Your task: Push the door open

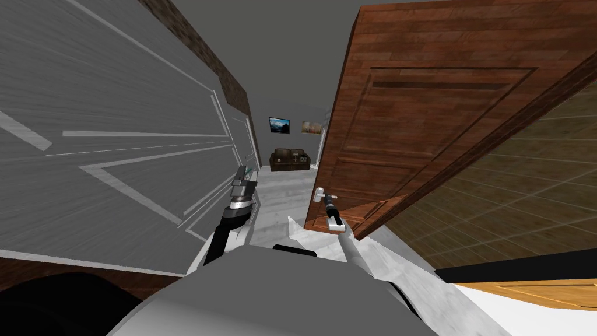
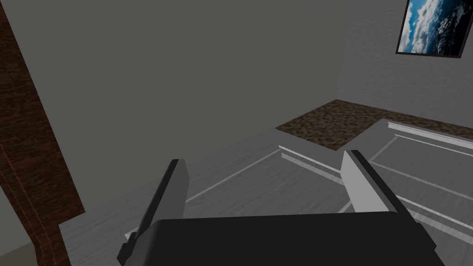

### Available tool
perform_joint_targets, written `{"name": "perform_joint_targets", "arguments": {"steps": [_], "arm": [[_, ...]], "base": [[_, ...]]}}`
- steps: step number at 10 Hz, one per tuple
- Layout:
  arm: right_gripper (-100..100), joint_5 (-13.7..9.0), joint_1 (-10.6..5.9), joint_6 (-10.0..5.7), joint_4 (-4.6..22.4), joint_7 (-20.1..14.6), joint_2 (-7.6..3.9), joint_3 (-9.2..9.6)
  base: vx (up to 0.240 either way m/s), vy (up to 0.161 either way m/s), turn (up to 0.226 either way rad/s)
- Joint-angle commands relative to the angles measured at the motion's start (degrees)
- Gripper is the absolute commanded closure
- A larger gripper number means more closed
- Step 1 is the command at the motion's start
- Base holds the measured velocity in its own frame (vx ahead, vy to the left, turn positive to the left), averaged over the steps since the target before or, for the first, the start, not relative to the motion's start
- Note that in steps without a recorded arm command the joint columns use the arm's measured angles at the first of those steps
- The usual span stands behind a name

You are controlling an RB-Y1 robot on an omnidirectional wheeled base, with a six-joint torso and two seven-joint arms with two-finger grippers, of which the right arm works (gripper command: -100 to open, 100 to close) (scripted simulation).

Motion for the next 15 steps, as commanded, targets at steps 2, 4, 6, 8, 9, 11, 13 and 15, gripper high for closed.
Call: {"name": "perform_joint_targets", "arguments": {"steps": [2, 4, 6, 8, 9, 11, 13, 15], "arm": [[100, -0.45, -0.74, 0.03, 0.77, 0.70, -0.75, -2.43], [100, -0.73, -0.92, 0.06, 1.29, 1.34, -0.75, -4.11], [100, -0.96, -1.08, 0.08, 1.73, 1.89, -0.76, -5.54], [100, -1.14, -1.19, 0.10, 2.06, 2.29, -0.76, -6.61], [100, -1.20, -1.23, 0.10, 2.18, 2.44, -0.76, -7.00], [100, -1.25, -1.08, -0.03, 2.54, 2.45, -0.82, -7.17], [100, -1.48, -1.15, 0.03, 2.57, 2.76, -1.12, -8.34], [100, -1.65, -1.13, -0.01, 2.74, 3.01, -1.27, -9.19]], "base": [[0.155, 0.126, -0.080], [0.161, 0.140, -0.071], [0.162, 0.132, -0.088], [0.179, 0.118, -0.063], [0.176, 0.087, -0.048], [0.113, 0.059, -0.037], [0.128, 0.043, -0.047], [0.162, 0.034, -0.038]]}}
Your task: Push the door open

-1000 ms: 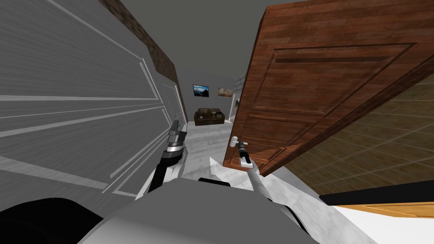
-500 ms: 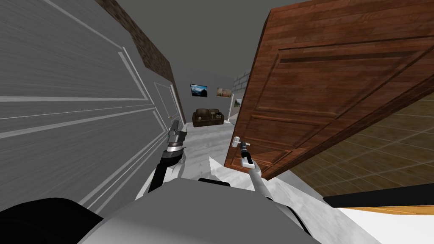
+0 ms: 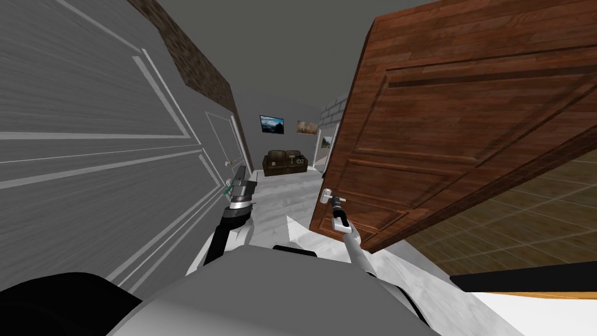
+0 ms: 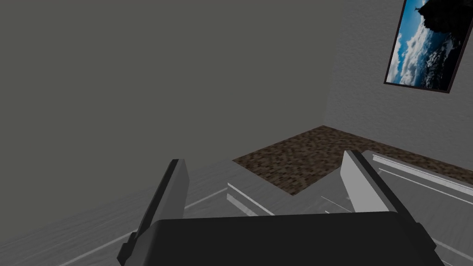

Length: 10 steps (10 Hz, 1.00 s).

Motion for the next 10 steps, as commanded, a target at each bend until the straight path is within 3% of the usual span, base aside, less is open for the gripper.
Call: {"name": "perform_joint_targets", "arguments": {"steps": [1, 9, 10], "arm": [[100, -0.22, -0.29, -0.22, -0.04, 0.14, -0.57, -0.97], [100, -1.34, -0.20, -0.46, 1.09, 1.82, -1.58, -6.62], [100, -1.34, -0.20, -0.46, 1.09, 1.82, -1.58, -6.62]], "base": [[0.181, 0.041, -0.032], [0.208, 0.067, -0.068], [0.121, 0.031, -0.039]]}}
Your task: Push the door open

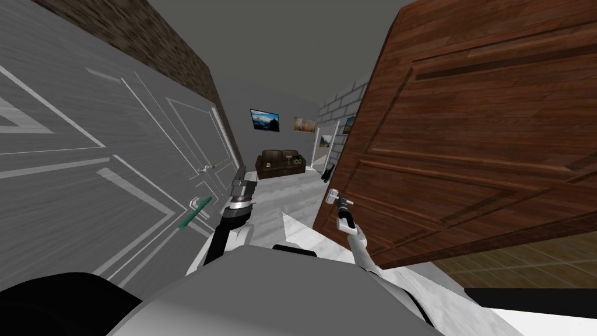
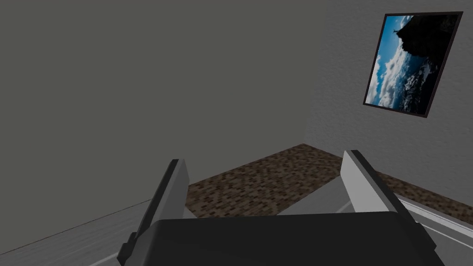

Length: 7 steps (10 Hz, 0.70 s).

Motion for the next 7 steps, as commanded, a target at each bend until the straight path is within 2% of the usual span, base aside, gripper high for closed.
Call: {"name": "perform_joint_targets", "arguments": {"steps": [1, 7], "arm": [[100, -0.25, 0.53, 0.52, -0.60, 0.46, -0.44, -1.48], [100, -1.08, 0.60, 0.34, 0.25, 1.73, -1.20, -5.73]], "base": [[0.138, 0.033, -0.054], [0.193, 0.078, -0.079]]}}
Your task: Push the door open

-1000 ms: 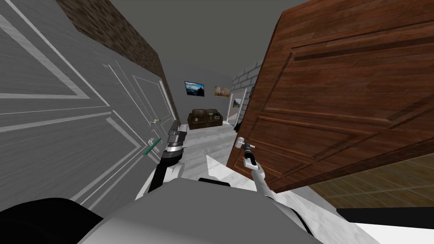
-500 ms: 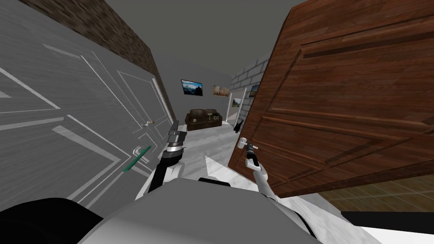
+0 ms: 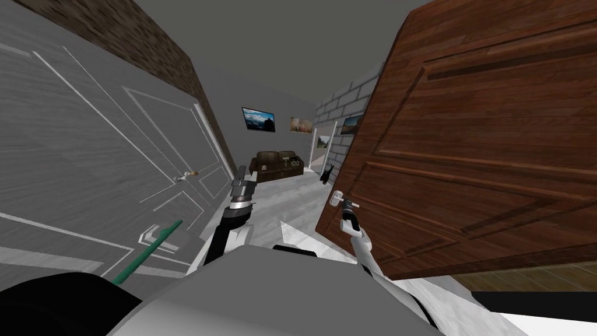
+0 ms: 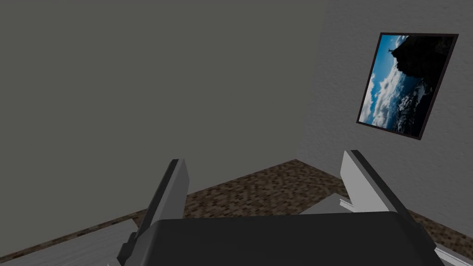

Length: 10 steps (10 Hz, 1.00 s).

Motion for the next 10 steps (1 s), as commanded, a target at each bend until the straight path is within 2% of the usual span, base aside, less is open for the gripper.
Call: {"name": "perform_joint_targets", "arguments": {"steps": [1, 4, 6, 7, 9, 10], "arm": [[100, -0.14, 0.97, 0.78, -1.96, -0.17, -0.49, -0.48], [100, -0.54, 1.01, 0.69, -1.55, 0.43, -0.85, -2.49], [100, -0.54, 1.01, 0.69, -1.55, 0.43, -0.85, -2.49], [100, -0.75, 1.02, 0.64, -1.33, 0.76, -1.05, -3.59], [100, -0.89, 1.03, 0.61, -1.19, 0.96, -1.18, -4.29], [100, -0.82, 1.28, 0.99, -1.12, 0.89, -0.93, -3.93]], "base": [[0.140, 0.042, -0.031], [0.172, 0.067, -0.065], [0.080, 0.032, -0.026], [0.138, 0.063, -0.043], [0.171, 0.048, -0.069], [0.068, 0.006, -0.026]]}}
